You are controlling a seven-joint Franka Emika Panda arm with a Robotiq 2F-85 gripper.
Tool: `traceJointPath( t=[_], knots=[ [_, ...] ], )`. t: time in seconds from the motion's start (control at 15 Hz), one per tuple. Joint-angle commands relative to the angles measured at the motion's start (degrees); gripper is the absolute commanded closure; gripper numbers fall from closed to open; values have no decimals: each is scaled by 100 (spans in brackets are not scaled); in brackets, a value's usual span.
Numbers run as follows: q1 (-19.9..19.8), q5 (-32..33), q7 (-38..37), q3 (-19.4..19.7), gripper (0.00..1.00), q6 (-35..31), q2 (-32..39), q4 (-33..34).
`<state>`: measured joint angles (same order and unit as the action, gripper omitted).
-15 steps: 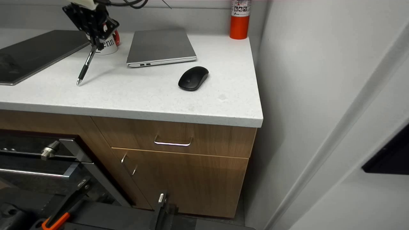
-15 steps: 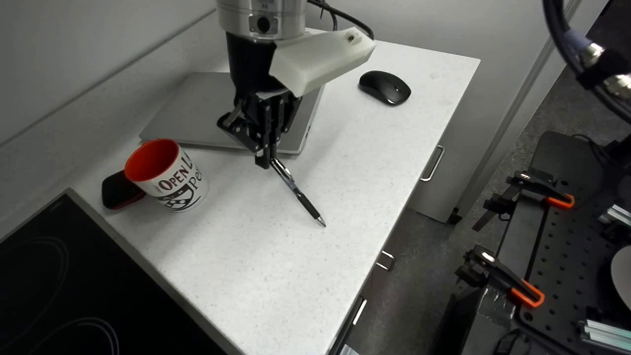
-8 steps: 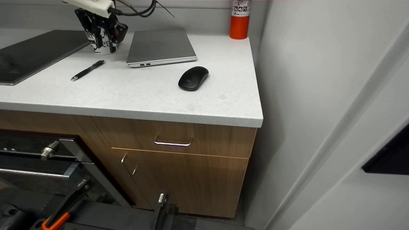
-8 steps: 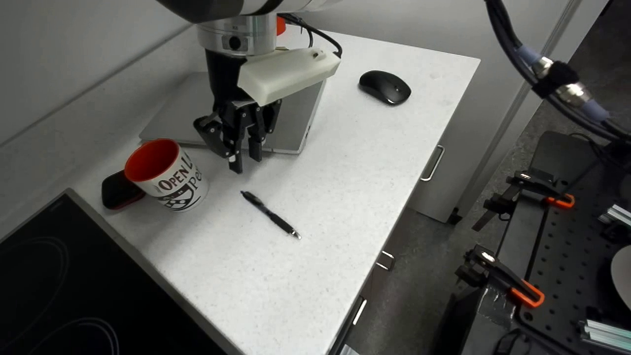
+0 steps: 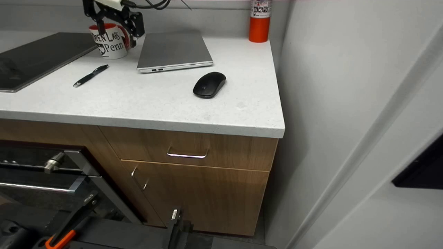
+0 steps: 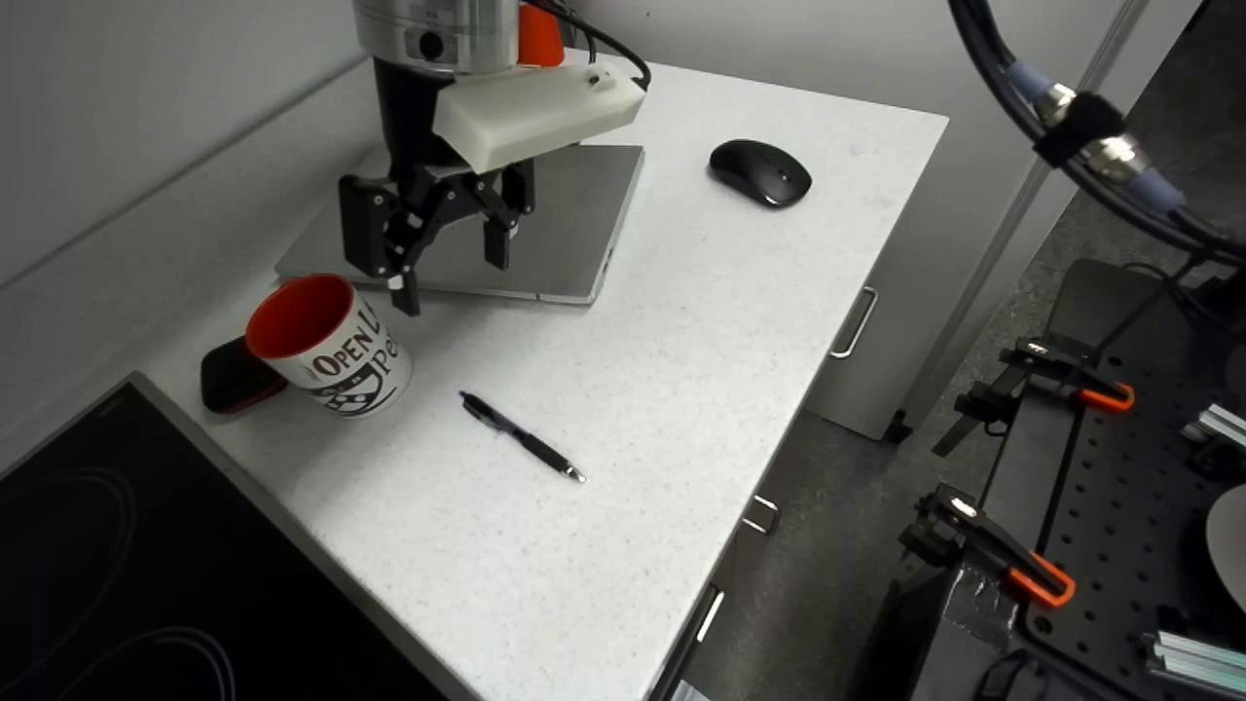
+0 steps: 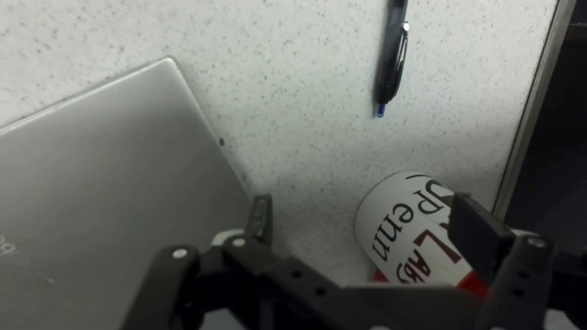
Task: Take the pen out of the mug and place it on the counter
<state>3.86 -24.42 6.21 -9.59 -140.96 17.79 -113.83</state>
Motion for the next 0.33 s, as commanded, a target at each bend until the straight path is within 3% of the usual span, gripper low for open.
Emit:
traceJointPath(
  t=[0.0, 0.27],
  knots=[
    [-28, 23, -25, -25, 0, 12, 0, 31],
    [-40, 22, -24, -24, 0, 13, 0, 54]
  ],
)
